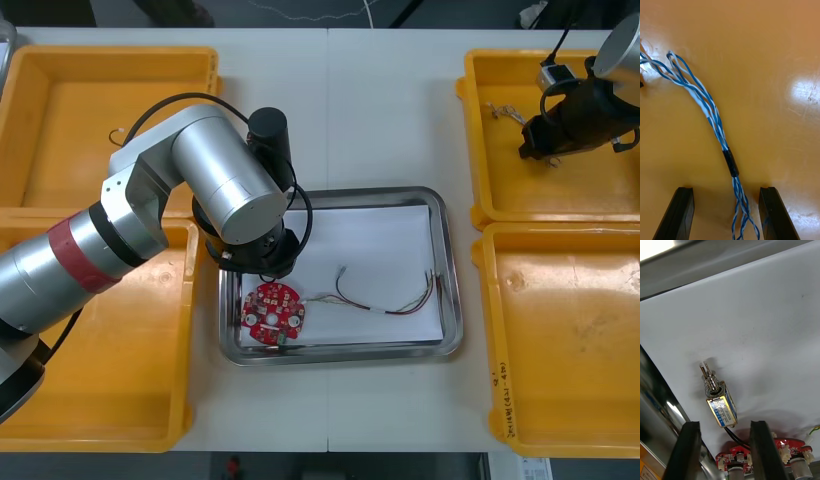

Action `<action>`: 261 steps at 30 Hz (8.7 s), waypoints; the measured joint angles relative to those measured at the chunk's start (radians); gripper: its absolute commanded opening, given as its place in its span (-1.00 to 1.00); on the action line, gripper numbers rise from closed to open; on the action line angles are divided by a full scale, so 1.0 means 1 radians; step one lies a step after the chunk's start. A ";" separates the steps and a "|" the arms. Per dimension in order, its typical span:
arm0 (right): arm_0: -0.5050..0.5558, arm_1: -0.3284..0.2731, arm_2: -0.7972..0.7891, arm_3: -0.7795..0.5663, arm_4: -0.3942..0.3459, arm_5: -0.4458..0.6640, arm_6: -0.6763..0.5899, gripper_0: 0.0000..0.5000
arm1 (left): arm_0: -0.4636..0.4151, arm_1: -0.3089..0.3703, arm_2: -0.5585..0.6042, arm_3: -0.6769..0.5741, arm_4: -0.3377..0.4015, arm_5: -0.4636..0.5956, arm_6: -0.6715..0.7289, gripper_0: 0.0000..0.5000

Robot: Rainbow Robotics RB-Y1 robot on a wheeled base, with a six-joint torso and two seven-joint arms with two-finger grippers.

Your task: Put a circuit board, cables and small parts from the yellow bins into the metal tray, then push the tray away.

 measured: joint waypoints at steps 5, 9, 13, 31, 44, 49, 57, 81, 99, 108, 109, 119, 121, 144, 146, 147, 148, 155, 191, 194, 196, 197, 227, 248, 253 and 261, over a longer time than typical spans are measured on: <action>0.006 -0.001 0.000 0.000 -0.033 -0.010 0.000 1.00 | 0.000 0.000 0.000 0.000 0.000 0.000 0.000 1.00; 0.006 -0.001 0.000 0.000 -0.033 -0.010 0.000 1.00 | -0.001 0.000 0.000 0.000 0.001 0.000 0.000 1.00; 0.006 -0.001 0.000 0.000 -0.033 -0.010 0.000 -0.17 | -0.001 0.000 0.006 0.000 0.002 0.010 0.000 1.00; 0.010 -0.003 0.000 -0.011 -0.019 0.002 0.037 -1.00 | -0.059 0.000 0.260 -0.026 0.008 0.246 0.000 1.00; 0.033 -0.021 0.000 -0.268 0.088 0.338 0.059 -1.00 | -0.070 0.022 0.409 -0.025 -0.042 0.250 0.000 1.00; 0.034 -0.038 0.000 -0.358 0.089 0.471 0.058 -1.00 | -0.073 0.042 0.475 -0.003 -0.045 0.250 0.000 1.00; 0.039 -0.062 -0.006 -0.529 0.090 0.688 0.053 -1.00 | -0.142 0.069 0.530 0.135 -0.064 0.250 0.000 1.00; 0.359 -0.066 -0.015 -1.286 -0.140 0.945 0.019 -1.00 | -0.257 0.074 0.698 0.464 -0.228 0.250 0.010 1.00; 0.477 -0.072 0.223 -1.657 -0.478 0.945 0.019 -1.00 | -0.260 0.053 0.699 0.651 -0.264 -0.004 0.112 1.00; 0.489 -0.074 0.370 -1.714 -0.570 0.945 0.019 -1.00 | -0.261 0.013 0.699 0.722 -0.276 -0.107 0.151 1.00; 0.493 -0.074 0.383 -1.722 -0.571 0.945 0.019 -1.00 | -0.261 0.009 0.699 0.728 -0.277 -0.110 0.154 1.00; 0.529 -0.054 0.516 -1.778 -0.478 0.885 0.023 -1.00 | -0.262 0.001 0.677 0.814 -0.277 -0.212 0.166 1.00; 0.529 -0.037 0.543 -1.778 -0.436 0.870 0.025 -1.00 | -0.262 0.001 0.665 0.834 -0.277 -0.234 0.166 1.00; 0.531 -0.010 0.892 -1.624 -0.297 0.570 0.081 -1.00 | -0.252 -0.002 0.583 0.876 -0.277 -0.374 0.167 1.00; 0.531 -0.010 0.905 -1.614 -0.297 0.560 0.103 -1.00 | -0.246 -0.002 0.583 0.876 -0.277 -0.380 0.167 1.00; 0.531 -0.010 0.910 -1.608 -0.297 0.553 0.107 -1.00 | -0.242 -0.002 0.583 0.876 -0.277 -0.383 0.167 1.00; 0.531 -0.010 0.915 -1.601 -0.297 0.545 0.109 -1.00 | -0.237 -0.002 0.583 0.876 -0.277 -0.386 0.167 1.00; 0.531 -0.010 0.934 -1.590 -0.297 0.531 0.109 0.50 | -0.216 -0.002 0.574 0.876 -0.277 -0.401 0.167 1.00; 0.550 0.036 0.877 -1.775 -0.183 0.826 0.109 1.00 | -0.213 -0.001 0.584 0.814 -0.294 -0.288 0.167 -1.00; 0.581 0.051 0.810 -1.822 -0.183 0.910 0.109 1.00 | -0.213 0.000 0.611 0.755 -0.298 -0.209 0.167 -1.00; 0.605 0.054 0.763 -1.856 -0.182 0.941 0.109 1.00 | -0.212 0.001 0.632 0.711 -0.300 -0.159 0.167 -1.00; 0.619 0.054 0.738 -1.878 -0.181 0.943 0.109 1.00 | -0.212 0.001 0.643 0.688 -0.302 -0.129 0.167 -1.00; 0.940 0.020 0.183 -2.160 -0.153 0.946 -0.406 1.00 | -0.204 -0.002 0.562 0.108 -0.144 0.249 0.180 -1.00; 1.182 0.009 -0.147 -2.185 -0.261 0.946 -0.473 1.00 | -0.203 -0.133 0.273 0.034 -0.081 0.250 0.297 -1.00; 1.208 0.009 -0.147 -2.185 -0.292 0.946 -0.551 1.00 | -0.199 -0.142 0.202 0.034 -0.055 0.250 0.297 -1.00; 1.238 0.009 -0.147 -2.165 -0.307 0.946 -0.551 1.00 | -0.144 -0.144 0.121 0.034 -0.061 0.188 0.297 -1.00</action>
